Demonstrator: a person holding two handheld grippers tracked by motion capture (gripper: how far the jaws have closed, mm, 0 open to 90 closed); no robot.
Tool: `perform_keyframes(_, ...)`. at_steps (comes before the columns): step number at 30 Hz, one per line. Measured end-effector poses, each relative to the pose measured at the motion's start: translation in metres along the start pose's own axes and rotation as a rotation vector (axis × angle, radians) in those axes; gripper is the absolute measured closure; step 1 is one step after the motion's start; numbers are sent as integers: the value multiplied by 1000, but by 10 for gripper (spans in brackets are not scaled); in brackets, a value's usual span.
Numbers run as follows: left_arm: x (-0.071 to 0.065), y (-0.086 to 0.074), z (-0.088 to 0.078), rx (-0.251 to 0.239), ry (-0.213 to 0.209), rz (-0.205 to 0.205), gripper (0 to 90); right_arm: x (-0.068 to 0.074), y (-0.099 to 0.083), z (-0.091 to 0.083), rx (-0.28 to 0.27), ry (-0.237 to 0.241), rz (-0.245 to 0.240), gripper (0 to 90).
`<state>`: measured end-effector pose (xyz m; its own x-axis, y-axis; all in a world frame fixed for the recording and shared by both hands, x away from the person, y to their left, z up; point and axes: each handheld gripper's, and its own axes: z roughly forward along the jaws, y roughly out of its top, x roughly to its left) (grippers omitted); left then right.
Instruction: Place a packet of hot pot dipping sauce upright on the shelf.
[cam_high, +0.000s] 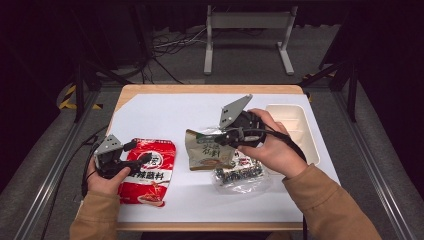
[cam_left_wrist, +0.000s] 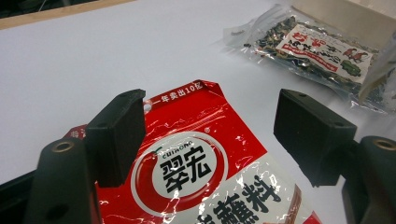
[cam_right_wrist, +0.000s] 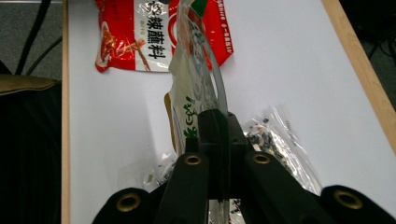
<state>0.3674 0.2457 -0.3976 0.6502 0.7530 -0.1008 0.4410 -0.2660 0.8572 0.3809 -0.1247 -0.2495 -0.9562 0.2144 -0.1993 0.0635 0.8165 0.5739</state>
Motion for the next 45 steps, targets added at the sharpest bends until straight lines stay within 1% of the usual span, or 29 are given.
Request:
perform_keyframes(1,0,0,1,5,-1,-4,259,-4,-4,-3,-9,-11,3,896)
perform_keyframes(3,0,-1,1,5,-2,-7,259,-5,-6,-5,-10,-19,9,896)
perform_keyframes(6,0,-1,2,11,1,-5,259,-13,-13,-11,-12,-35,24,895)
perform_keyframes(8,0,-1,2,13,0,-5,259,-15,-15,-13,-13,-38,29,895)
perform_keyframes(12,0,-1,3,22,-5,-2,256,-24,-23,-20,-23,-72,49,895)
perform_keyframes(14,0,-1,4,25,-8,-2,255,-26,-24,-22,-23,-73,57,895)
perform_keyframes(15,0,-1,4,29,-9,-2,255,-30,-28,-26,-28,-91,58,895)
perform_keyframes(16,0,-1,4,31,-9,0,255,-32,-30,-28,-28,-97,57,895)
perform_keyframes(18,0,-1,4,32,-9,0,254,-34,-32,-29,-28,-105,62,895)
perform_keyframes(19,0,-1,5,31,-8,2,254,-38,-35,-34,-26,-130,64,895)
perform_keyframes(21,0,-1,5,33,-7,0,254,-40,-36,-35,-24,-133,64,895)
perform_keyframes(23,1,-1,5,35,-7,-1,253,-43,-39,-39,-23,-147,68,895)
perform_keyframes(24,0,-2,5,37,-9,-6,254,-47,-43,-43,-27,-162,78,895)
perform_keyframes(25,0,-2,5,38,-10,-6,254,-47,-43,-43,-27,-162,78,895)
perform_keyframes(27,0,-2,6,39,-10,-6,254,-51,-48,-46,-24,-175,95,895)
perform_keyframes(30,0,-2,6,40,-10,-6,254,-55,-51,-49,-20,-186,93,894)
perform_keyframes(31,0,-2,6,40,-10,-6,254,-58,-54,-52,-16,-198,97,895)
perform_keyframes(35,1,-2,6,42,-10,-10,254,-63,-58,-56,-7,-218,104,895)
perform_keyframes(37,1,-2,6,42,-10,-11,254,-68,-63,-61,-11,-232,120,895)
perform_keyframes(38,1,-2,6,42,-10,-11,254,-68,-63,-61,-11,-232,120,895)
perform_keyframes(39,1,-2,6,43,-9,-9,253,-72,-67,-65,-9,-243,115,895)
perform_keyframes(41,1,-2,6,42,-9,-11,253,-74,-69,-68,-7,-258,114,895)
perform_keyframes(42,1,-2,6,42,-9,-11,253,-74,-69,-68,-7,-258,114,895)
perform_keyframes(44,1,-3,6,43,-6,-7,254,-77,-72,-72,-3,-280,115,895)
perform_keyframes(45,1,-3,6,44,-5,-6,253,-79,-73,-74,3,-282,106,895)
